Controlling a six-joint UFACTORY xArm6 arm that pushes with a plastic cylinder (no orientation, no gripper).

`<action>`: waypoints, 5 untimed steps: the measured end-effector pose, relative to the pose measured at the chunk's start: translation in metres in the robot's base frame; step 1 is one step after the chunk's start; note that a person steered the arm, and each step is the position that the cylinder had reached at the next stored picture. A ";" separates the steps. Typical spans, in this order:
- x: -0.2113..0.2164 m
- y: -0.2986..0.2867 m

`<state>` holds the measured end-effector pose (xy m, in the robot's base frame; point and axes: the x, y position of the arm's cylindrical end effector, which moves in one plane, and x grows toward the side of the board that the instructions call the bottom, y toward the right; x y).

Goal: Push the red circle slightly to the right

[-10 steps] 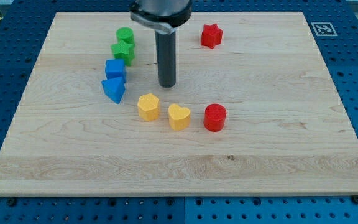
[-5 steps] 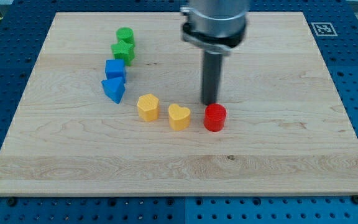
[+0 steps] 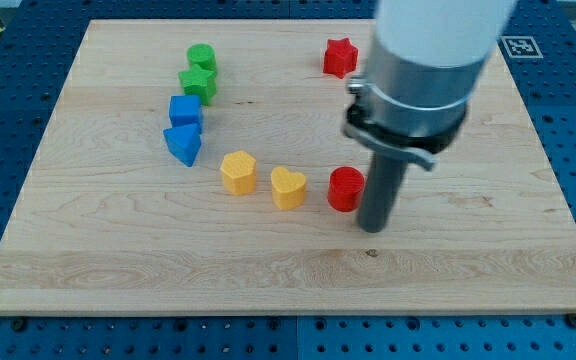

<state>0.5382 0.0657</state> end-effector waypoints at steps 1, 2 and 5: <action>-0.009 -0.027; -0.009 -0.029; -0.027 -0.045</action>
